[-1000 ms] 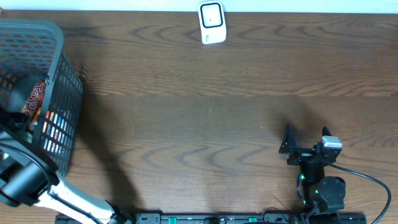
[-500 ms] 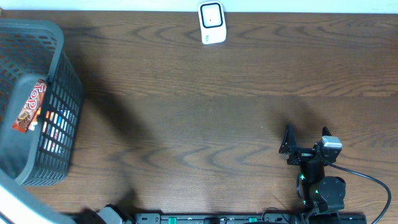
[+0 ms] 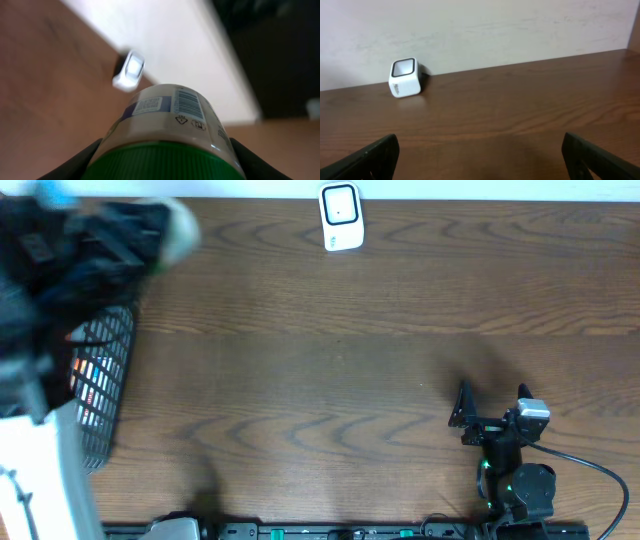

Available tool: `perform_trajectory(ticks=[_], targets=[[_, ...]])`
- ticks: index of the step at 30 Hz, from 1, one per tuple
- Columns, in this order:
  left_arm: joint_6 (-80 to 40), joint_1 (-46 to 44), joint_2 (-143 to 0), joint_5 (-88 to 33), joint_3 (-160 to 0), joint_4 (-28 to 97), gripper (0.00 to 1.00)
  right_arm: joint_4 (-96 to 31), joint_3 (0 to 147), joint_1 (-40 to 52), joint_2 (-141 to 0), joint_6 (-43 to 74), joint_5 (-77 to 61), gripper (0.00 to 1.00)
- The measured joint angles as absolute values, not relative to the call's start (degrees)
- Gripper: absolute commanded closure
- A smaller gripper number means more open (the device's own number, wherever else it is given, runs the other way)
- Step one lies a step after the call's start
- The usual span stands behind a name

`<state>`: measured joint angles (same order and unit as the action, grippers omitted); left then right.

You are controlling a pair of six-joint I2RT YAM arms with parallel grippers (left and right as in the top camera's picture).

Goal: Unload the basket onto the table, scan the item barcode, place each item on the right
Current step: 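Carry the tub with the left gripper to the barcode scanner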

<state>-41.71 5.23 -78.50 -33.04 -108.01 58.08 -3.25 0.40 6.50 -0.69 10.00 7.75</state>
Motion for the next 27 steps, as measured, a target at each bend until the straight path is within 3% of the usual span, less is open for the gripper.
perform_trajectory(ticks=[5,11,19,27], targets=[[-36.0,-9.6,-87.3,-23.7,-104.5,65.1,0.47,-3.2,0.4,6.5,-0.7,10.0,7.7,0.01],[-26.3,-20.1,-99.5,-13.7,-103.0,68.1,0.47,-3.2,0.4,6.5,-0.7,10.0,7.7,0.01],[-13.7,-28.1,-111.8,-8.3,-103.0,66.8,0.47,-3.2,0.4,6.5,-0.7,10.0,7.7,0.01],[4.0,-34.9,-122.4,-12.0,-103.0,63.8,0.47,-3.2,0.4,6.5,-0.7,10.0,7.7,0.01]])
